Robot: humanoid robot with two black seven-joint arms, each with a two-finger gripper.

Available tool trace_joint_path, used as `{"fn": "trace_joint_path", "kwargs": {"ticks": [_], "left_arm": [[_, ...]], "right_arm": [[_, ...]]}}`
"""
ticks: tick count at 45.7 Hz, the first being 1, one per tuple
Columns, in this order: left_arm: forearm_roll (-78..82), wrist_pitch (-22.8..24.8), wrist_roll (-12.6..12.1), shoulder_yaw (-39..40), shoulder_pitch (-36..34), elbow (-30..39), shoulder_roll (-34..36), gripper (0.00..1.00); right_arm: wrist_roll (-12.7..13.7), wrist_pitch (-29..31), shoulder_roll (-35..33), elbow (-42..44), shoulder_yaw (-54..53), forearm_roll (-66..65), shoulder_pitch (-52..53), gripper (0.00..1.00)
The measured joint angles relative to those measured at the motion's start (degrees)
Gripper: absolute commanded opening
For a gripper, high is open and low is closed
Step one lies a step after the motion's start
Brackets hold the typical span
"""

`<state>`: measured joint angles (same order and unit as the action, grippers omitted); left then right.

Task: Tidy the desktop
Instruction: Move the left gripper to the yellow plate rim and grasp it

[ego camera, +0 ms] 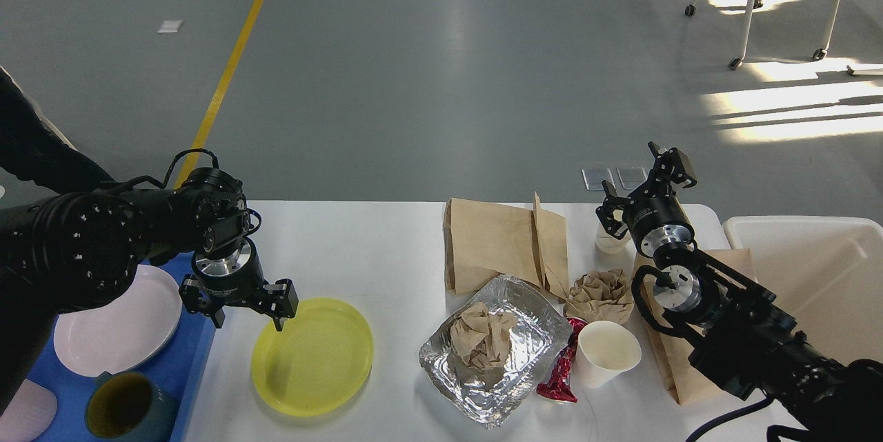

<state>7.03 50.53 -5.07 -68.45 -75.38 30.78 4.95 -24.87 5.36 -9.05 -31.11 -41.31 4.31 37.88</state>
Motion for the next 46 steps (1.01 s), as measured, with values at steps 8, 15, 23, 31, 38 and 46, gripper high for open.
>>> {"fn": "trace_joint_path", "kwargs": {"ticks": [8, 15, 23, 31, 38, 46], "left_arm": [[0.1, -2.9, -0.1, 0.3, 2.4, -1.6, -0.2, 0.93], [0.6, -6.7, -0.1, -0.1, 3.6, -1.7, -0.6, 0.93], [0.8, -10.6, -0.1, -0.6, 5.7, -1.7, -1.7, 0.93], [0.8, -11.4, -0.1, 0.0, 6.7, -1.7, -2.4, 0.90], [0.8, -11.0, 0.0, 0.1, 6.7, -1.6, -2.6, 0.81], [0.8, -10.5, 0.1, 0.2, 6.7, -1.6, -2.7, 0.68]], "right_arm": [[0.0, 0.0, 0.0, 0.0, 0.0, 0.0, 0.0, 1.00], [0.0, 0.0, 0.0, 0.0, 0.0, 0.0, 0.0, 1.00], [0.0, 0.0, 0.0, 0.0, 0.0, 0.0, 0.0, 1.00], [0.0, 0.0, 0.0, 0.0, 0.0, 0.0, 0.0, 1.00], [0.0, 0.0, 0.0, 0.0, 0.0, 0.0, 0.0, 1.00], [0.0, 0.0, 0.0, 0.0, 0.0, 0.0, 0.0, 1.00]]}}
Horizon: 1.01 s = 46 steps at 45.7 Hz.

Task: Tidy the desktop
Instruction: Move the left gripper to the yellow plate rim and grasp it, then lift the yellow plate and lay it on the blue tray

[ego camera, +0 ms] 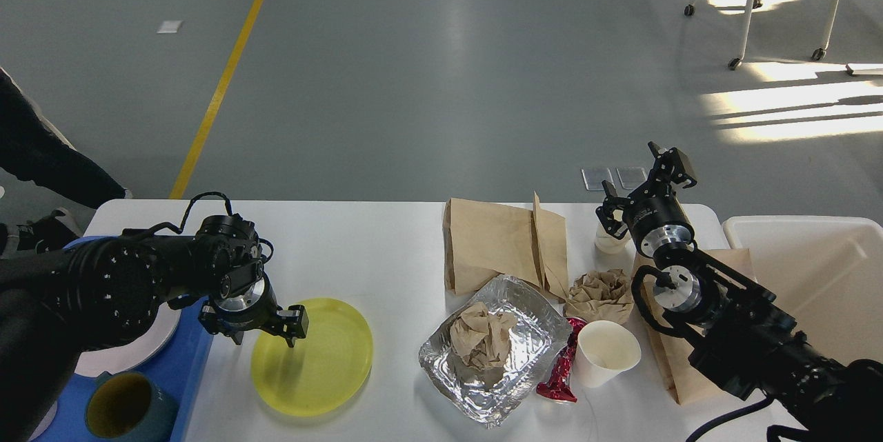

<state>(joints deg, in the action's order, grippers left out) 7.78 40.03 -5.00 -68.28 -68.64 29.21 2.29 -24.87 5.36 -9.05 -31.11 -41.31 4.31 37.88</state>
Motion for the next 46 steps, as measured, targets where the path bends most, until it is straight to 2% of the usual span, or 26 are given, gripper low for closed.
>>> {"fn": "trace_joint_path", "kwargs": {"ticks": [9, 16, 18, 20, 23, 31, 38, 46], "left_arm": [[0.0, 0.1, 0.0, -0.1, 0.0, 0.1, 0.0, 0.59], [0.0, 0.1, 0.0, 0.0, 0.0, 0.2, 0.0, 0.47], [0.0, 0.1, 0.0, 0.0, 0.0, 0.3, 0.0, 0.42], [0.0, 0.3, 0.0, 0.0, 0.0, 0.4, 0.0, 0.31], [0.0, 1.2, 0.1, 0.0, 0.0, 0.4, 0.0, 0.21], [0.0, 4.5, 0.1, -0.1, 0.0, 0.4, 0.0, 0.16], [0.0, 5.0, 0.1, 0.0, 0.0, 0.4, 0.0, 0.00], [0.0, 7.6, 0.1, -0.1, -0.5, 0.4, 0.3, 0.00]], "right_arm": [[0.0, 0.0, 0.0, 0.0, 0.0, 0.0, 0.0, 1.00], [0.0, 0.0, 0.0, 0.0, 0.0, 0.0, 0.0, 1.00], [0.0, 0.0, 0.0, 0.0, 0.0, 0.0, 0.0, 1.00], [0.0, 0.0, 0.0, 0.0, 0.0, 0.0, 0.0, 1.00], [0.0, 0.0, 0.0, 0.0, 0.0, 0.0, 0.0, 1.00], [0.0, 0.0, 0.0, 0.0, 0.0, 0.0, 0.0, 1.00], [0.0, 0.0, 0.0, 0.0, 0.0, 0.0, 0.0, 1.00], [0.0, 0.0, 0.0, 0.0, 0.0, 0.0, 0.0, 1.00]]}}
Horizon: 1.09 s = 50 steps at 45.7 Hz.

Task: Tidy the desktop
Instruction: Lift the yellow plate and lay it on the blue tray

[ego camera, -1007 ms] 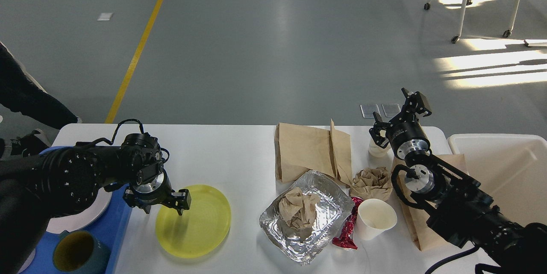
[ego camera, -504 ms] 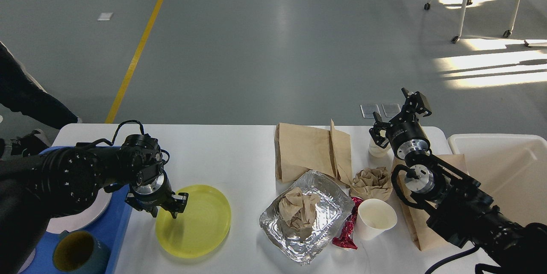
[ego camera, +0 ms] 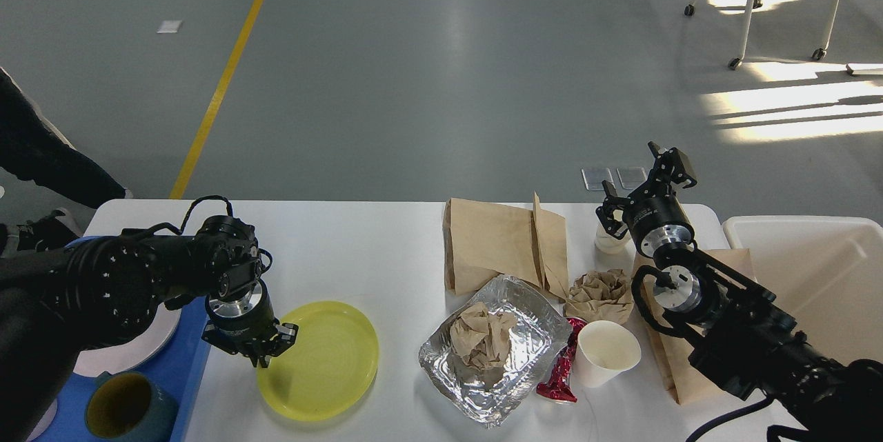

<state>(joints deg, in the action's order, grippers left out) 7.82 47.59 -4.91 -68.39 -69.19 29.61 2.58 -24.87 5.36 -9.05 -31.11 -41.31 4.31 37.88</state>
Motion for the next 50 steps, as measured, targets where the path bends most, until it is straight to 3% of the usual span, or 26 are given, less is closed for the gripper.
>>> {"fn": "trace_joint_path", "kwargs": {"ticks": [10, 16, 31, 50], "left_arm": [[0.0, 2.5, 0.1, -0.3, -3.7, 0.3, 1.0, 0.00], [0.0, 6.6, 0.2, -0.3, -8.4, 0.6, 3.5, 0.00], [-0.1, 7.4, 0.6, 0.2, -21.5, 0.6, 11.7, 0.00], [-0.9, 7.4, 0.2, 7.0, -23.8, 0.2, 30.6, 0.00]], "right_arm": [[0.0, 0.0, 0.0, 0.0, 0.0, 0.0, 0.0, 1.00], [0.0, 0.0, 0.0, 0.0, 0.0, 0.0, 0.0, 1.00], [0.0, 0.0, 0.0, 0.0, 0.0, 0.0, 0.0, 1.00], [0.0, 0.0, 0.0, 0.0, 0.0, 0.0, 0.0, 1.00]]}}
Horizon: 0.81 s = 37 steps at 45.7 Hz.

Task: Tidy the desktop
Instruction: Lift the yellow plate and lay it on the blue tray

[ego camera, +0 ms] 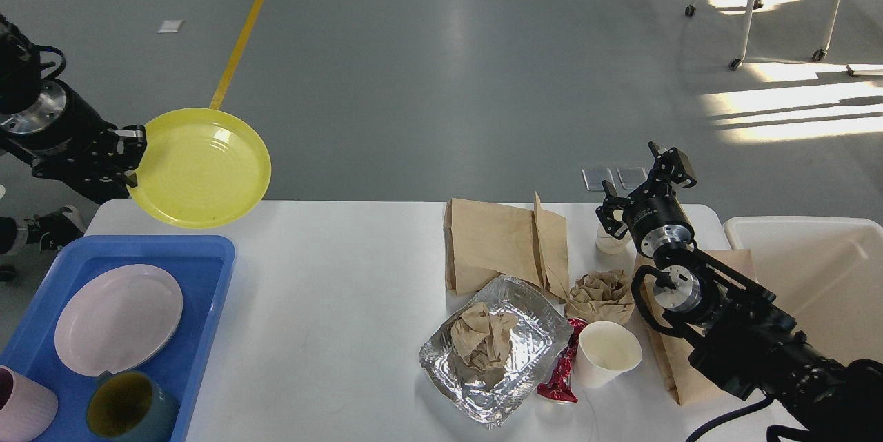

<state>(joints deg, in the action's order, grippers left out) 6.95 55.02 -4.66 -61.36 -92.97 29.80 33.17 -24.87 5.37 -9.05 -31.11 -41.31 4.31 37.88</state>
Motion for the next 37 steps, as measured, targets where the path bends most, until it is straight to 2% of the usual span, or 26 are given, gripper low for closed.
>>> {"fn": "trace_joint_path", "kwargs": {"ticks": [8, 20, 37], "left_arm": [[-0.1, 0.0, 0.0, 1.0, 5.3, -0.3, 3.1, 0.00], [-0.2, 0.0, 0.0, 7.5, 15.7, -2.9, 4.5, 0.00], [-0.2, 0.0, 0.0, 14.9, 25.4, -4.5, 8.5, 0.00]], "right_arm": [[0.0, 0.0, 0.0, 0.0, 0.0, 0.0, 0.0, 1.00], [0.0, 0.0, 0.0, 0.0, 0.0, 0.0, 0.0, 1.00], [0.0, 0.0, 0.0, 0.0, 0.0, 0.0, 0.0, 1.00]]}}
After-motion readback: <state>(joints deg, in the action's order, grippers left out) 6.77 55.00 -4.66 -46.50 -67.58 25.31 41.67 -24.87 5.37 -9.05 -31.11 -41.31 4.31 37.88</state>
